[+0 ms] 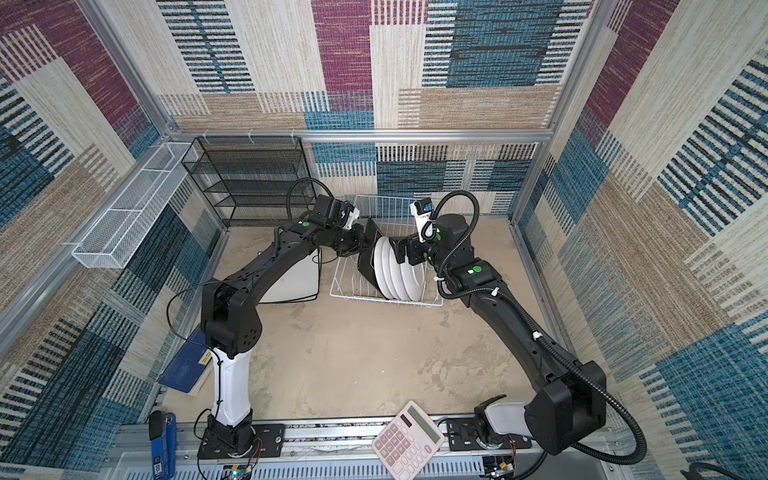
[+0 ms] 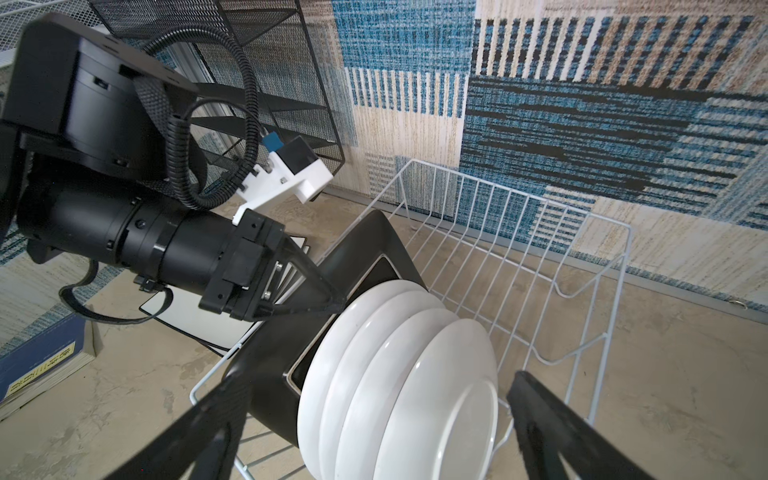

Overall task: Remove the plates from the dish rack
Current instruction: 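Close the left gripper on the dark square plate's rim, then lift the dark square plate up out of the rack with the left gripper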

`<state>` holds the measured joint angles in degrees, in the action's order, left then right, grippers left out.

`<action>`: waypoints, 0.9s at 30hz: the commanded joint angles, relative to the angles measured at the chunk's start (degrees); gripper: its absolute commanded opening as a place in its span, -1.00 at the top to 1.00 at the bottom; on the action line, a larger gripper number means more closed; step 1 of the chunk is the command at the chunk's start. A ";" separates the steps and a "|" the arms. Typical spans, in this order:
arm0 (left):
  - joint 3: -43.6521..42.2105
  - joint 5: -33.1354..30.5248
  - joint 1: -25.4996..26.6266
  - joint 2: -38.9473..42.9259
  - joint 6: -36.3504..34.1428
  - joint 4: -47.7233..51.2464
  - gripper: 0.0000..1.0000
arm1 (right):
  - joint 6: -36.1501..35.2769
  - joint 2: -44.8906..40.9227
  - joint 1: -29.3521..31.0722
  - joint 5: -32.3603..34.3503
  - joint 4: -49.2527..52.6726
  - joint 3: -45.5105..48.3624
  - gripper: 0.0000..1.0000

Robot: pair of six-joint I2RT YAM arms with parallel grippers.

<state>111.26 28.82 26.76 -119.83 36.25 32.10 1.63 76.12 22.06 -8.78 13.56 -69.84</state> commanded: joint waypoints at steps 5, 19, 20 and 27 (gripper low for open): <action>1.32 -0.33 0.18 0.19 0.32 1.50 1.00 | -0.10 -0.28 0.00 0.40 -2.09 -0.19 -0.99; -7.49 -7.22 1.07 7.69 9.25 -9.74 1.00 | -0.52 0.14 -0.02 1.13 -2.33 -0.45 -0.98; -7.93 -7.69 1.18 7.97 9.56 -10.24 1.00 | -0.62 0.11 -0.07 1.18 -2.25 -0.54 -0.99; -11.03 -10.72 3.04 8.86 13.90 -14.20 1.00 | -0.66 0.60 -0.40 1.04 -2.17 -0.48 -0.99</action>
<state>100.64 21.23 29.10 -112.14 45.71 23.55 1.37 76.55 21.78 -8.32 13.15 -70.00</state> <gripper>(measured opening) 0.106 0.993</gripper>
